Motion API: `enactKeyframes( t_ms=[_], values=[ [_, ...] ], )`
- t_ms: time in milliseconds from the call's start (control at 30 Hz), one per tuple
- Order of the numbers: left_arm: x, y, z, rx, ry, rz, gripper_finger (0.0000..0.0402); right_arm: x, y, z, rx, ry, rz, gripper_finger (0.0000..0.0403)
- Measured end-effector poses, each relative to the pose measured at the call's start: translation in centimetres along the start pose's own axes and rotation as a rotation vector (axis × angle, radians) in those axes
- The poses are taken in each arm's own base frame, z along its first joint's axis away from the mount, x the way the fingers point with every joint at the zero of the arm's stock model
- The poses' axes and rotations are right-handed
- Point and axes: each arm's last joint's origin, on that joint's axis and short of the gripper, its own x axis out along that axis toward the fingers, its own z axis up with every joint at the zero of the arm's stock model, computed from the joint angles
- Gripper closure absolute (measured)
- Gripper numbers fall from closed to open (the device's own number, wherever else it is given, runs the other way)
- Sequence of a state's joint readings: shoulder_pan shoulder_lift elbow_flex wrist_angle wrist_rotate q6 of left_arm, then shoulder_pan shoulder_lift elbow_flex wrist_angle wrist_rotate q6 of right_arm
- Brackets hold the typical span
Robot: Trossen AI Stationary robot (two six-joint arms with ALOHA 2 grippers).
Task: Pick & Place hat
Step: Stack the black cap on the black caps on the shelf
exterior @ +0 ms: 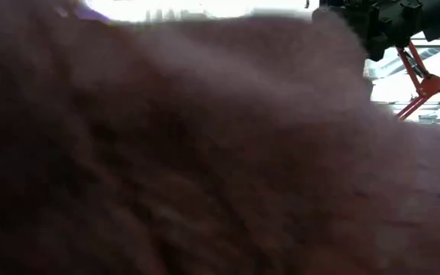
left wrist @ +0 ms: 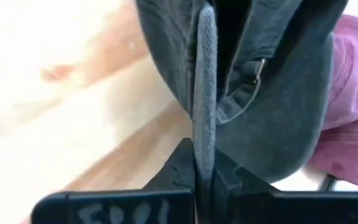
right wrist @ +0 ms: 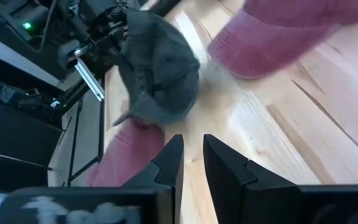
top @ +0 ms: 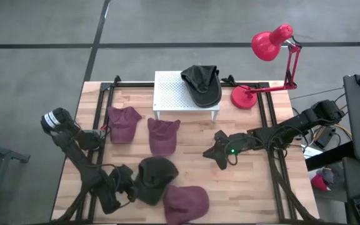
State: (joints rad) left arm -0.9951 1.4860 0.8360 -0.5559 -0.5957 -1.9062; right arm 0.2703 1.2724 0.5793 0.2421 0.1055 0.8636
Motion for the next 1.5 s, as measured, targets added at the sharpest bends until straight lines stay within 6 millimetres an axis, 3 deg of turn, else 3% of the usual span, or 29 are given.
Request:
enactKeyframes(
  t_ms=[267,567,933,1200,1500],
  values=[
    [-2.7,-2.4,2.1,0.068,-0.127,0.093,0.0394,0.0,0.6,0.6,-0.048,-0.060,0.065,0.0342],
    [-4.1,-5.0,5.5,0.064,-0.482,0.016,0.0384,-0.2,1.5,1.3,-0.037,-0.139,0.152,0.0342],
    [-1.8,-6.9,11.7,-0.100,-0.875,-0.002,0.0384,-0.3,1.8,1.7,-0.128,-0.217,0.153,0.0340],
    [-0.6,-8.9,15.2,-0.140,-0.961,-0.001,0.0385,-0.6,2.4,2.6,-0.241,-0.405,-0.030,0.0348],
    [-0.5,-10.1,17.2,-0.147,-1.018,0.000,0.0384,-0.7,3.6,3.7,-0.332,-0.445,-0.036,0.0316]
  ],
)
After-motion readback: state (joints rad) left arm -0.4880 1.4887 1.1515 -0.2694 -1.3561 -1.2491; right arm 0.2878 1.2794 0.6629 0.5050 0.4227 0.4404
